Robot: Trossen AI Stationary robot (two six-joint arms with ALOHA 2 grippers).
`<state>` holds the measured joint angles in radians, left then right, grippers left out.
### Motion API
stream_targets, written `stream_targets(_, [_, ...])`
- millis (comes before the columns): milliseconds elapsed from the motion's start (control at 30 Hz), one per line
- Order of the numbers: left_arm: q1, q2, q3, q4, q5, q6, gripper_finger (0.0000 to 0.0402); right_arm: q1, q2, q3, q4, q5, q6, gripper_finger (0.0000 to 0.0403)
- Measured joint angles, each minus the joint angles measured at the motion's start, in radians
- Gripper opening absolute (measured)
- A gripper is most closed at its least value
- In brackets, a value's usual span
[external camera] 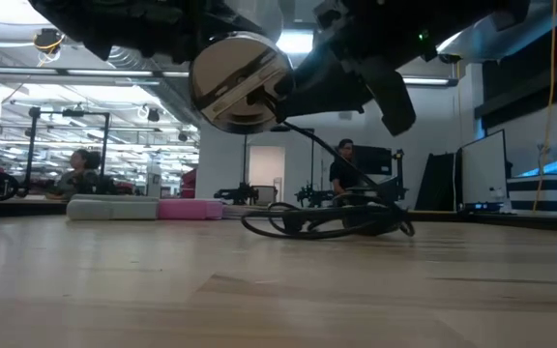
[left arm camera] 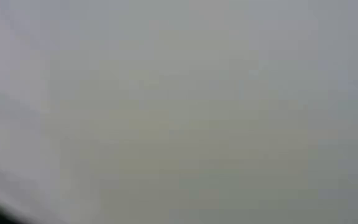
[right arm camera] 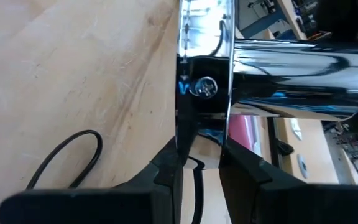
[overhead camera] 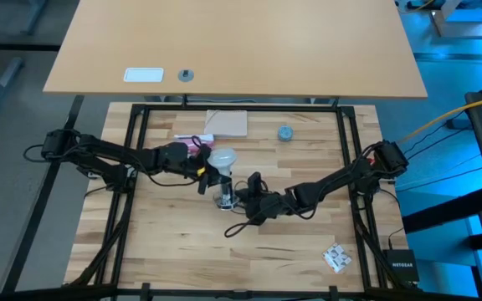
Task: Screw lightbulb
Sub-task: Insert the white lightbulb into the desk lamp
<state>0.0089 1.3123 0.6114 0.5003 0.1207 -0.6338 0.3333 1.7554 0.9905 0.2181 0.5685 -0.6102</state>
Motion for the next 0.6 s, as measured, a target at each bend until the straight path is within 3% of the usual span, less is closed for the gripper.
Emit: stream_targets(600, [0.006, -0.001, 0.003, -0.132, -0.008, -0.173, 0.0153, -0.001, 0.002, 0.0, -0.012, -0.094, 0.005, 0.0079])
